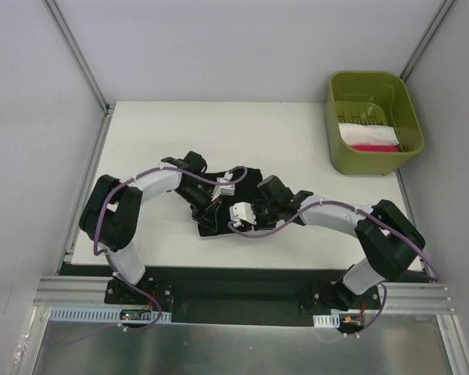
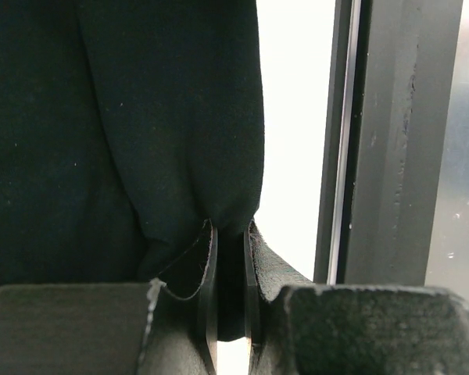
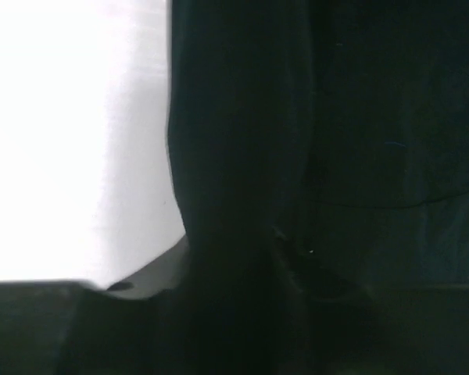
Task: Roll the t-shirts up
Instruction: Roll the T-shirt to the center of the board.
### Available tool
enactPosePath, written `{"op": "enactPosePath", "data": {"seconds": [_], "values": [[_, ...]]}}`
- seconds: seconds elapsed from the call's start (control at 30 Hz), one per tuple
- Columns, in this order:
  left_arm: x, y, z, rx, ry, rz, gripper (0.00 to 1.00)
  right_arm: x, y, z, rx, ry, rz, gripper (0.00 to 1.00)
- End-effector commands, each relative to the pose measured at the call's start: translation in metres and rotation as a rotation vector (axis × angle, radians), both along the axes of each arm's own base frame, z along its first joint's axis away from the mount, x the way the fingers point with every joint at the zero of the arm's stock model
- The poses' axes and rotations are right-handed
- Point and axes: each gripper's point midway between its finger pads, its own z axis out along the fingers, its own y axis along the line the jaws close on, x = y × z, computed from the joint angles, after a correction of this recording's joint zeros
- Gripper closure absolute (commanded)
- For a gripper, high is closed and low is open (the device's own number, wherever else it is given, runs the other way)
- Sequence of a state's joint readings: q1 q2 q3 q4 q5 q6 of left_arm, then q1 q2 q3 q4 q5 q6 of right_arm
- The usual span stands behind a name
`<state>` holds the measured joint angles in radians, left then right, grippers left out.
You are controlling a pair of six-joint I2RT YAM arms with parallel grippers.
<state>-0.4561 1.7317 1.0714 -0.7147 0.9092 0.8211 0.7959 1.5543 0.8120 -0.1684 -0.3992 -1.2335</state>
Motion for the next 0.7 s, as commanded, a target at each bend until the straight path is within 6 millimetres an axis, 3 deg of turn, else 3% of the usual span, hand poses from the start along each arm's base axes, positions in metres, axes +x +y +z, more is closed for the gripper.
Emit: {"op": "enactPosePath", "data": {"seconds": [0.0, 0.07, 0.17, 0.2, 0.23, 0.27, 0.3, 0.37, 0.4, 0.5, 0.53, 0.67], "values": [[-0.008, 0.002, 0.013, -0.058, 0.065, 0.034, 1.0, 0.004, 0.009, 0.011, 0.001, 0.019, -0.019, 0.79], [-0.008, 0.005, 0.02, -0.075, 0.099, 0.058, 1.0, -0.007, 0.009, 0.018, 0.022, 0.11, 0.005, 0.88], [-0.012, 0.006, 0.032, -0.082, 0.185, 0.077, 1.0, -0.037, -0.001, 0.029, -0.015, 0.343, 0.082, 0.91], [-0.014, 0.003, 0.04, -0.107, 0.242, 0.086, 1.0, -0.049, -0.009, 0.044, -0.065, 0.437, 0.096, 0.91], [-0.015, 0.001, 0.038, -0.1, 0.313, 0.096, 1.0, -0.055, -0.013, 0.046, -0.082, 0.489, 0.124, 0.92], [-0.015, -0.002, 0.047, -0.103, 0.381, 0.107, 1.0, -0.059, -0.014, 0.054, -0.072, 0.555, 0.129, 0.92], [-0.015, -0.006, 0.053, -0.127, 0.428, 0.117, 1.0, -0.072, -0.025, 0.05, -0.132, 0.66, 0.119, 0.92], [-0.01, -0.009, 0.05, -0.114, 0.512, 0.142, 1.0, -0.074, -0.032, 0.057, -0.157, 0.74, 0.119, 0.92], [-0.008, -0.01, 0.048, -0.11, 0.532, 0.146, 1.0, -0.077, -0.035, 0.049, -0.199, 0.81, 0.105, 0.93], [0.002, -0.01, 0.042, -0.106, 0.591, 0.18, 1.0, -0.066, -0.031, 0.055, -0.206, 0.904, 0.044, 0.93], [0.003, -0.008, 0.036, -0.09, 0.603, 0.186, 1.0, -0.066, -0.031, 0.046, -0.238, 0.959, 0.027, 0.93], [0.011, 0.003, 0.015, 0.005, 0.619, 0.222, 0.99, -0.057, -0.034, 0.041, -0.287, 1.046, -0.021, 0.93]]}}
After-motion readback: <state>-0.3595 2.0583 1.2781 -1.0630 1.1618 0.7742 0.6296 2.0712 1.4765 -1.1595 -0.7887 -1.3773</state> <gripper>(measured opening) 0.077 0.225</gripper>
